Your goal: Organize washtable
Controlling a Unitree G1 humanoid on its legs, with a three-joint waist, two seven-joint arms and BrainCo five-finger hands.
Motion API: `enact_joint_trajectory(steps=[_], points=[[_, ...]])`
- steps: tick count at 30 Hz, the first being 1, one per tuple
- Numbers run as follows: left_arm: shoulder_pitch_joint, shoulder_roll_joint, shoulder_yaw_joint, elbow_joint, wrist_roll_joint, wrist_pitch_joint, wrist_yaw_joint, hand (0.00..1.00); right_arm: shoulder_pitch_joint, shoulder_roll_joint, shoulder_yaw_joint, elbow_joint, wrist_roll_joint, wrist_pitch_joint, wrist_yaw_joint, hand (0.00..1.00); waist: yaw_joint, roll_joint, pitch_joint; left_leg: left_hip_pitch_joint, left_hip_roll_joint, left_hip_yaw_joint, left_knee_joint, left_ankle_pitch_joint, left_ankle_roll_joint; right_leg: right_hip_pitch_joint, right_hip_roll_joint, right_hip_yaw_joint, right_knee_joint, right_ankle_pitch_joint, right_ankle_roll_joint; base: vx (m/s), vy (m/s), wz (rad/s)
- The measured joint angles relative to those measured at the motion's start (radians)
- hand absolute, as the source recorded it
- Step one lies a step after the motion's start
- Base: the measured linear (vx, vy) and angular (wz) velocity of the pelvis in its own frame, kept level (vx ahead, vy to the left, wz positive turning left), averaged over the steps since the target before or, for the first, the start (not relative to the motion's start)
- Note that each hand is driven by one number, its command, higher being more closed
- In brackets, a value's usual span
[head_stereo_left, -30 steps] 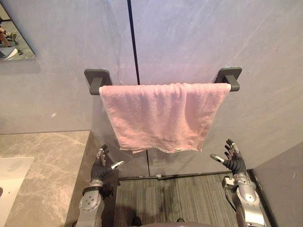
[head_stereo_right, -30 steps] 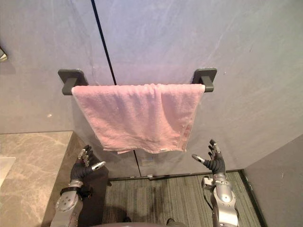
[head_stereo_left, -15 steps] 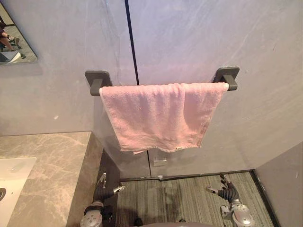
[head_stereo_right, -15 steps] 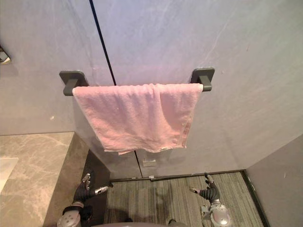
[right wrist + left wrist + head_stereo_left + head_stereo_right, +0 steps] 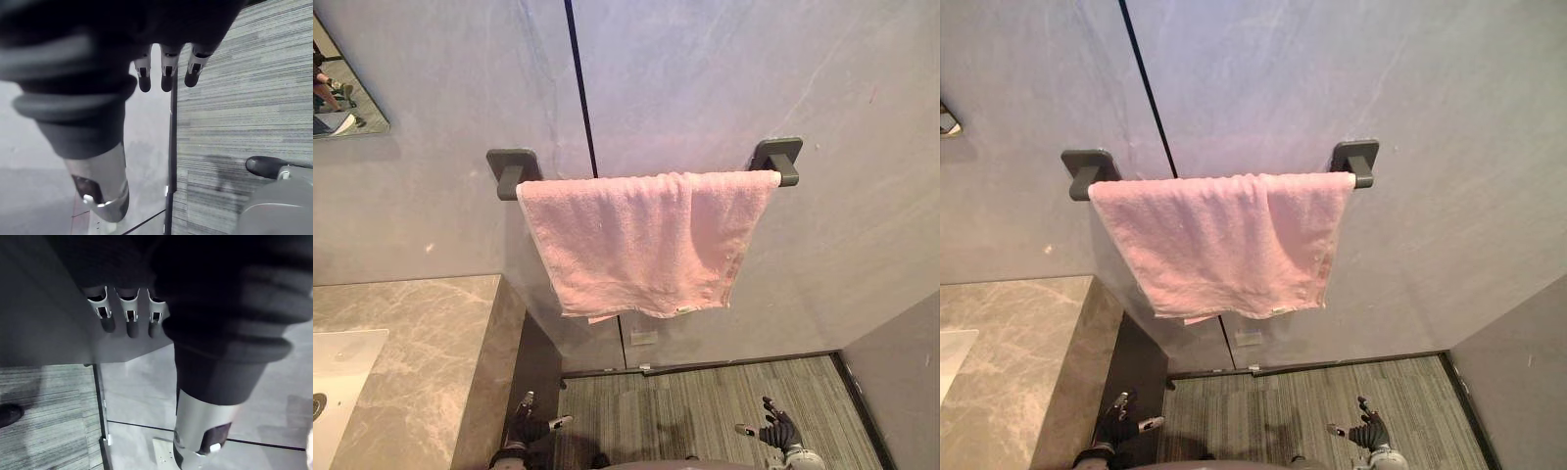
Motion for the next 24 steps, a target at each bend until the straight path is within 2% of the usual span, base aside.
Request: enact_joint_trajectory(steps=[5, 9, 12, 14, 16, 17, 18, 19, 20, 22, 23, 24], points=[[-0.001, -0.004, -0.004, 0.033, 0.000, 0.001, 0.018, 0.00, -0.010, -0.011, 0.000, 0.031, -0.021, 0.002, -0.007, 0.00, 0.005, -0.002, 0.001, 0.000, 0.002, 0.017, 0.000, -0.004, -0.004, -0.012, 0.003, 0.023, 0.003, 0.000, 0.000, -0.01, -0.003, -0.11], [-0.011, -0.011, -0.004, 0.043, 0.000, 0.003, 0.020, 0.00, -0.045, -0.013, 0.018, 0.053, -0.028, 0.008, -0.016, 0.00, 0.026, -0.007, 0.007, -0.015, 0.005, 0.052, 0.001, -0.008, -0.004, -0.064, 0.008, 0.056, 0.039, -0.006, 0.000, 0.00, -0.006, -0.29], [-0.035, -0.011, -0.004, 0.048, 0.000, 0.010, 0.032, 0.00, -0.092, -0.012, 0.039, 0.062, -0.040, 0.024, -0.021, 0.00, 0.035, -0.025, 0.028, -0.029, -0.004, 0.075, 0.007, -0.013, -0.001, -0.134, 0.002, 0.085, 0.152, -0.055, 0.007, 0.00, -0.012, -0.20], [-0.059, -0.010, -0.006, 0.048, 0.000, 0.013, 0.038, 0.00, -0.103, -0.007, 0.058, 0.060, -0.048, 0.025, -0.020, 0.00, 0.042, -0.042, 0.043, -0.056, -0.006, 0.072, 0.076, -0.048, 0.002, -0.160, -0.011, 0.097, 0.225, -0.089, 0.016, -0.01, -0.031, 0.05], [-0.086, -0.011, -0.019, 0.045, 0.000, 0.013, 0.037, 0.00, -0.106, -0.009, 0.059, 0.060, -0.055, 0.027, -0.021, 0.00, 0.046, -0.035, 0.043, -0.096, -0.002, 0.046, 0.135, -0.074, 0.006, -0.172, -0.015, 0.100, 0.272, -0.097, 0.027, -0.02, -0.012, 0.45], [-0.107, -0.008, -0.029, 0.035, 0.000, 0.012, 0.038, 0.00, -0.104, -0.009, 0.062, 0.059, -0.055, 0.031, -0.022, 0.00, 0.043, -0.025, 0.046, -0.116, 0.007, 0.018, 0.151, -0.076, 0.007, -0.180, -0.016, 0.121, 0.319, -0.110, 0.042, 0.01, -0.027, 1.00], [-0.122, -0.010, -0.036, 0.023, 0.000, 0.010, 0.038, 0.00, -0.098, -0.008, 0.078, 0.059, -0.055, 0.036, -0.021, 0.00, 0.038, -0.029, 0.048, -0.138, 0.000, -0.033, 0.178, -0.076, 0.006, -0.208, -0.021, 0.166, 0.460, -0.162, 0.038, 0.04, -0.055, 1.24], [-0.123, -0.009, -0.037, 0.014, -0.001, 0.010, 0.038, 0.00, -0.091, -0.006, 0.084, 0.056, -0.054, 0.036, -0.019, 0.00, 0.035, -0.031, 0.046, -0.150, -0.007, -0.066, 0.197, -0.076, 0.005, -0.211, -0.028, 0.193, 0.537, -0.181, 0.048, 0.07, -0.153, 1.38], [-0.123, -0.010, -0.037, 0.006, -0.001, 0.011, 0.038, 0.00, -0.084, -0.003, 0.085, 0.046, -0.054, 0.036, -0.020, 0.00, 0.034, -0.046, 0.037, -0.177, -0.018, -0.106, 0.230, -0.075, 0.004, -0.206, -0.035, 0.247, 0.603, -0.191, 0.055, 0.05, -0.240, 1.17], [-0.122, -0.014, -0.036, -0.003, -0.003, 0.012, 0.040, 0.00, -0.095, -0.006, 0.085, 0.017, -0.051, 0.036, -0.020, 0.00, 0.054, -0.060, 0.031, -0.255, -0.023, -0.138, 0.303, -0.069, -0.006, -0.196, -0.005, 0.354, 0.603, -0.236, 0.059, -0.04, -0.291, 0.93], [-0.119, -0.019, -0.036, -0.004, -0.004, 0.012, 0.041, 0.00, -0.120, -0.014, 0.083, 0.016, -0.050, 0.036, -0.021, 0.00, 0.057, -0.056, 0.035, -0.287, -0.016, -0.150, 0.324, -0.059, -0.021, -0.178, 0.009, 0.378, 0.561, -0.268, 0.044, -0.14, -0.309, 0.65], [-0.112, -0.042, -0.038, -0.011, -0.015, 0.013, 0.043, 0.00, -0.140, -0.017, 0.079, 0.003, -0.037, 0.036, -0.024, 0.00, 0.074, -0.045, 0.037, -0.307, 0.001, -0.166, 0.325, -0.047, -0.041, -0.150, 0.022, 0.376, 0.499, -0.303, 0.026, -0.16, -0.309, 0.44]])
